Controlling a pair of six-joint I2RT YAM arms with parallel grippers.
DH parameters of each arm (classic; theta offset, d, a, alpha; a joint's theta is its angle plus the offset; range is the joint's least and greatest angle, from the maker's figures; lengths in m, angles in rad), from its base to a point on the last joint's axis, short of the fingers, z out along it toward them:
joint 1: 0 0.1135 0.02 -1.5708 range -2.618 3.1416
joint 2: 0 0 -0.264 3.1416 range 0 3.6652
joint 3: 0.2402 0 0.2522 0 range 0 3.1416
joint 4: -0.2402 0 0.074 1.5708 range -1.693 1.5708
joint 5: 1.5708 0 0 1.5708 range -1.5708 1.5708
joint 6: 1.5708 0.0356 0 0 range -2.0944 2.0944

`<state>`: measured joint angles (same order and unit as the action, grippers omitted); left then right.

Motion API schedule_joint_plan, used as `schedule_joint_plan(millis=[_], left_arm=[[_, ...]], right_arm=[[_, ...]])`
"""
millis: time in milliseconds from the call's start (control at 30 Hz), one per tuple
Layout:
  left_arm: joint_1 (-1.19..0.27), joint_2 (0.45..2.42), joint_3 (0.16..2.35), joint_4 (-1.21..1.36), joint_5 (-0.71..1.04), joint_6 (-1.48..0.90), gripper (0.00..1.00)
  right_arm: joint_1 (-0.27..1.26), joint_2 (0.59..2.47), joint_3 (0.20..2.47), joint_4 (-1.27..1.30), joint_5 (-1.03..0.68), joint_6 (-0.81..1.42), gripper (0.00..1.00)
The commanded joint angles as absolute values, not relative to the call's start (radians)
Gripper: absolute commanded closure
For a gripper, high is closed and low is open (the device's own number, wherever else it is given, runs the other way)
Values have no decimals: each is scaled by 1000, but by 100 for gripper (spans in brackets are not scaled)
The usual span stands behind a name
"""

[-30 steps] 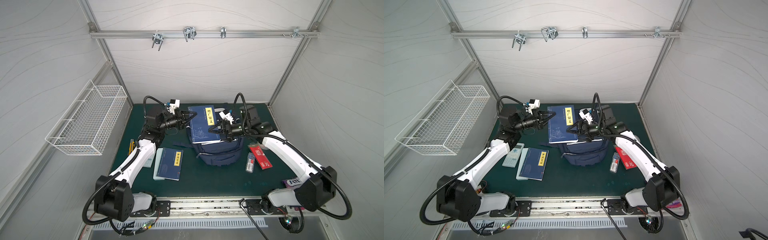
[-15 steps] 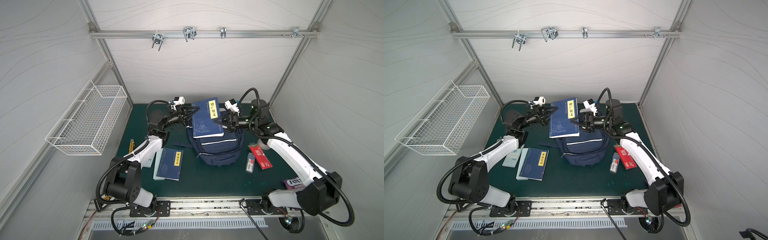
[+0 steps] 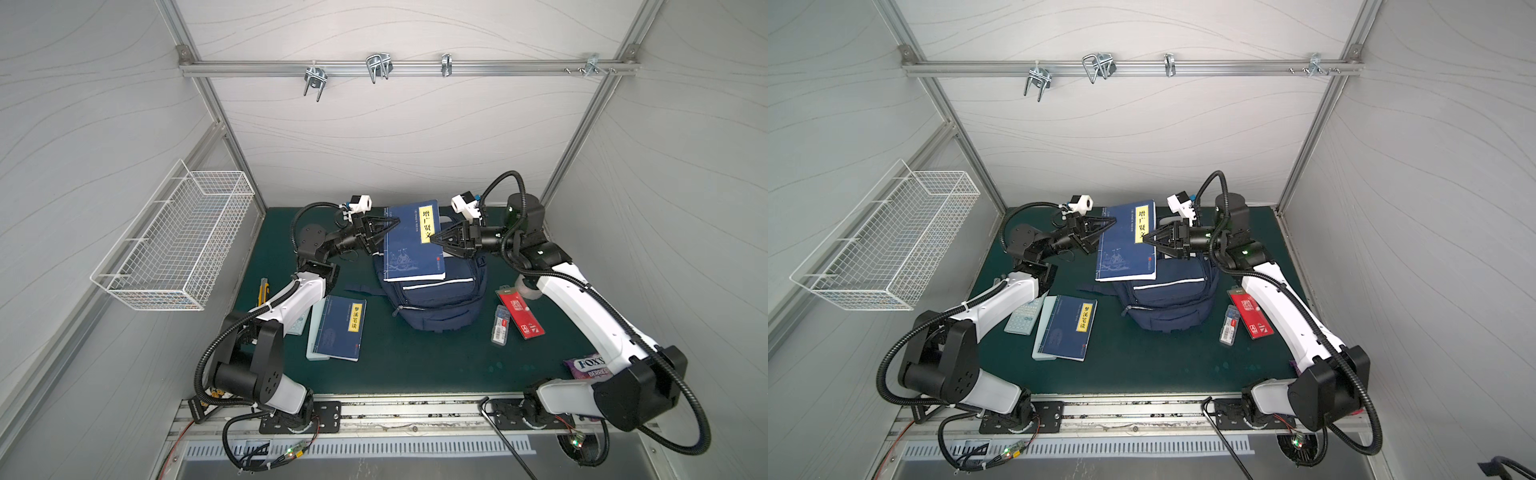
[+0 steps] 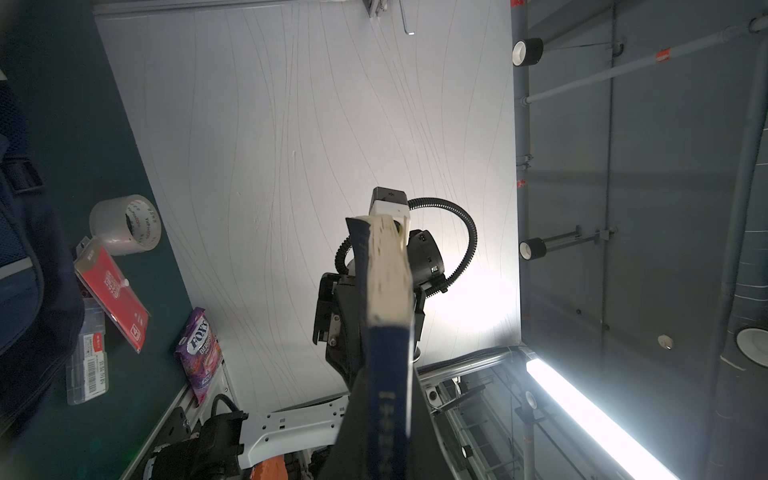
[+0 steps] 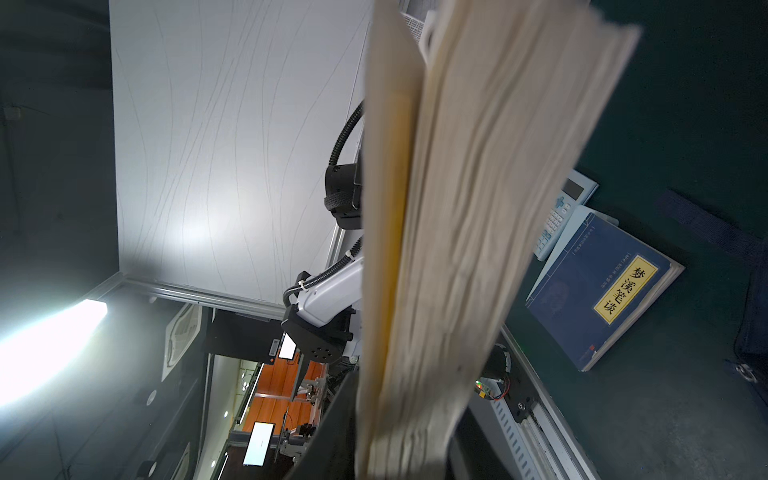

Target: Pack the student bag

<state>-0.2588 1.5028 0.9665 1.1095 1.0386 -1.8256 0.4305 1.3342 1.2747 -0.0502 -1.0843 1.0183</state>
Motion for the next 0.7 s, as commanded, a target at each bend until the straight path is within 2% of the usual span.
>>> schedule_joint_plan(millis=[0,67,167,200,233,267,300,333,367,400,433,467,500,567,633,667], left_arm=[[-277,1504,977,1213,1086,-1855,100],[-281,1502,976,1215,1091,-1850,100],[-282,1499,973,1198,1100,-1832,100],[-282,1497,973,1184,1105,-1820,100],[-282,1496,973,1170,1111,-1809,100],[-282,1493,973,1147,1116,-1789,100],[-282,1490,976,1110,1124,-1754,100],[-281,1482,980,1037,1129,-1703,85],[-282,1465,989,894,1128,-1599,65],[-282,1436,1008,657,1107,-1427,54],[-283,1406,1059,344,1052,-1233,47],[-298,1384,1150,-74,912,-910,39],[-336,1387,1250,-381,714,-694,33],[-421,1443,1357,-617,441,-506,30],[-481,1535,1418,-704,367,-436,31],[-510,1583,1438,-724,370,-414,29]], right_arm=[[457,1319,1275,-26,-1078,1036,65],[470,1318,1276,-44,-1064,1027,67],[471,1304,1276,-77,-1051,1016,76],[471,1295,1276,-87,-1045,1012,84],[469,1285,1277,-105,-1035,1003,96],[466,1276,1279,-130,-1024,991,100],[459,1265,1282,-163,-1014,976,100],[450,1254,1284,-193,-1001,961,100],[431,1236,1288,-252,-972,940,100],[407,1215,1297,-334,-923,907,100],[378,1197,1316,-449,-865,854,100],[338,1180,1350,-606,-792,779,100],[304,1172,1369,-715,-730,738,100],[232,1158,1381,-906,-611,670,100],[176,1134,1356,-1033,-486,633,100],[142,1115,1328,-1067,-451,621,100]])
